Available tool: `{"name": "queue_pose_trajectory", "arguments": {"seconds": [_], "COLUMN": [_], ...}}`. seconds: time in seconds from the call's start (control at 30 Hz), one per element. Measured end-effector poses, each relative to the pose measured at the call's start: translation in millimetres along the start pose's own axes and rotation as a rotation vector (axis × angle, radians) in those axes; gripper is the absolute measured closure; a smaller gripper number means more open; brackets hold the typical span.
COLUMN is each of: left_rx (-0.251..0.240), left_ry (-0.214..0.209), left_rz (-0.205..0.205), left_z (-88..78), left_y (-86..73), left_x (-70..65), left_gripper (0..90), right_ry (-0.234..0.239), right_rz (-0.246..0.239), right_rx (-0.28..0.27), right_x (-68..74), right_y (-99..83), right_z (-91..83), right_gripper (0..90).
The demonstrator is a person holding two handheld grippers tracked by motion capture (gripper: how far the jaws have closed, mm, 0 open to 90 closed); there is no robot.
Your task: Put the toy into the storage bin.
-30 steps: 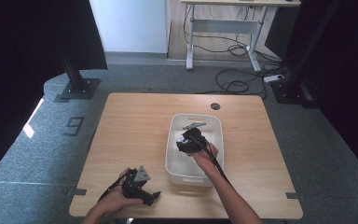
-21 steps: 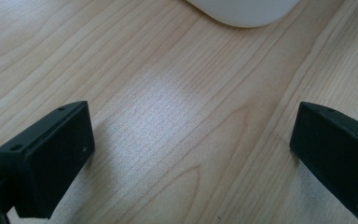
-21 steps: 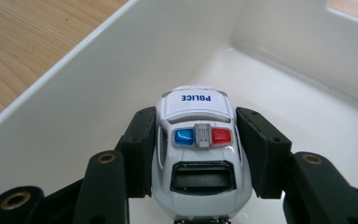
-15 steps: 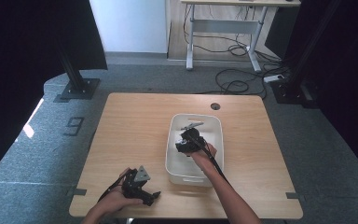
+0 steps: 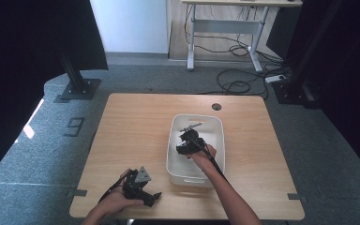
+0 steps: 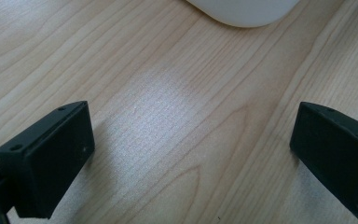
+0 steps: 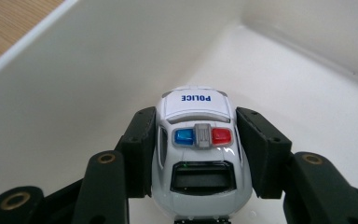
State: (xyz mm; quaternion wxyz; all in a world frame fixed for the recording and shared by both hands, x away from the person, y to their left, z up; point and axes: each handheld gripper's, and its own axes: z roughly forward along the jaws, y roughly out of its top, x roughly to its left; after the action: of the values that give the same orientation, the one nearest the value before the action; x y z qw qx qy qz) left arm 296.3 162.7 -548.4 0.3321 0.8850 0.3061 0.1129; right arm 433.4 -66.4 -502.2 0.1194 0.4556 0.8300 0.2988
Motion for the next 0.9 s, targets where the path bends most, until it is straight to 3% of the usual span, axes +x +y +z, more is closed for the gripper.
{"name": "queue_pose_trajectory", "arguments": {"seconds": [0.47,0.7,0.9], "left_rx": [-0.001,-0.001,-0.001], "left_ry": [0.000,0.000,-0.001], "left_rz": [-0.001,-0.002,0.000], "left_z": [0.1,0.1,0.0], "left_y": [0.0,0.0,0.0], "left_x": [-0.1,-0.1,0.1], "left_gripper": [0.0,0.0,0.0], "right_ry": [-0.010,-0.002,0.020], "right_rz": [0.007,0.008,0.005], "right_rx": [0.049,0.042,0.025], "right_x": [-1.5,-1.7,-3.9], "right_y": [-1.5,-1.1,-3.4], "right_z": [6.1,4.5,-2.8], "right_gripper": [49.1,47.9,41.7]}}
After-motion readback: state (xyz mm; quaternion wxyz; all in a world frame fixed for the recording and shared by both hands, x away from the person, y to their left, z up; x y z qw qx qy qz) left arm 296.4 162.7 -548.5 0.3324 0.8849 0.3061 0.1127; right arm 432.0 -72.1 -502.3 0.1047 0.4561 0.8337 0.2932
